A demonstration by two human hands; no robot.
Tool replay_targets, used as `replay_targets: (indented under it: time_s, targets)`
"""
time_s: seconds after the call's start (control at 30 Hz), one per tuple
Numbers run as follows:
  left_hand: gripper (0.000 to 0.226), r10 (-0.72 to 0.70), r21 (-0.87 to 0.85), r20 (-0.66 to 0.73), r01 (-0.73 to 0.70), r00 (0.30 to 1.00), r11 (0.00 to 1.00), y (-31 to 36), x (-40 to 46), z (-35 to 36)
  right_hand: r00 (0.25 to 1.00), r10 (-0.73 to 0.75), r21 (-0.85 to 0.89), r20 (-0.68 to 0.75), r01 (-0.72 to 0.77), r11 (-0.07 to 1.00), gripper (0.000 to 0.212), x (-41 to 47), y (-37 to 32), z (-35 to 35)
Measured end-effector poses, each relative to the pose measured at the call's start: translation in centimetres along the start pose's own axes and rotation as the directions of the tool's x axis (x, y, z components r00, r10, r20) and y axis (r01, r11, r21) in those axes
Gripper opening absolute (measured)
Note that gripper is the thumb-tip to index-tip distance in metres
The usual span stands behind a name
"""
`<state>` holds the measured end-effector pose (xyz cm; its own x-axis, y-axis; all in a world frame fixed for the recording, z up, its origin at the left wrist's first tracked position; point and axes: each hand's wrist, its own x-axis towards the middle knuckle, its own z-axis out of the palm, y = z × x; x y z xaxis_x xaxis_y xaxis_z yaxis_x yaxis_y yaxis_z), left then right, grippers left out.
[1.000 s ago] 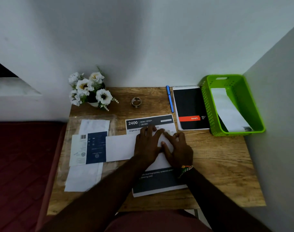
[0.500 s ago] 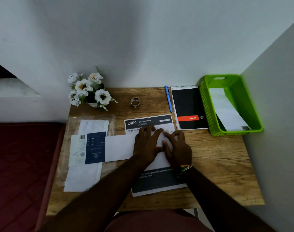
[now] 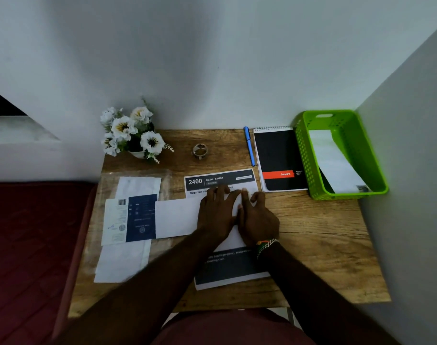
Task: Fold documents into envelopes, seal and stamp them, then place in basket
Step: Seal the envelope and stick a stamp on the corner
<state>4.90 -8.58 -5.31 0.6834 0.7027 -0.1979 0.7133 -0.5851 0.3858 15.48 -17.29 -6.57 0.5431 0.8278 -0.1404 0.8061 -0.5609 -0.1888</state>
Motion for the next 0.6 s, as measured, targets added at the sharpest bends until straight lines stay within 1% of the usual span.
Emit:
replay_targets:
  time_s: [0.13,0.23,0.43,0.53,0.6]
  targets:
    - [0.068,0.007,0.019,-0.016,-0.007,1.0,1.0,0.3,-0.2,0.1,1.0,0.005,0.024,-0.021,-0.004,1.0,0.057,-0.2,0.2,-0.1]
    - [0.073,0.004,0.016,-0.011,-0.004,1.0,1.0,0.3,-0.3,0.1,0.999,0.024,0.052,-0.043,-0.022,0.998,0.055,-0.2,0.4,0.3]
    - [0.079,0.003,0.035,0.022,-0.004,1.0,0.999,0.5,-0.3,-0.1,0.996,-0.02,0.119,-0.086,0.03,0.992,0.046,-0.1,1.5,0.4]
    - [0.081,-0.006,0.036,0.025,0.005,1.0,0.999,0.7,-0.3,-0.2,0.981,-0.107,0.179,-0.164,0.136,0.974,0.041,-0.4,2.8,0.5]
    - [0.081,-0.006,0.032,0.019,0.006,1.0,0.999,0.6,-0.3,-0.1,0.959,-0.138,0.27,-0.248,0.205,0.941,0.031,-0.7,3.6,0.8]
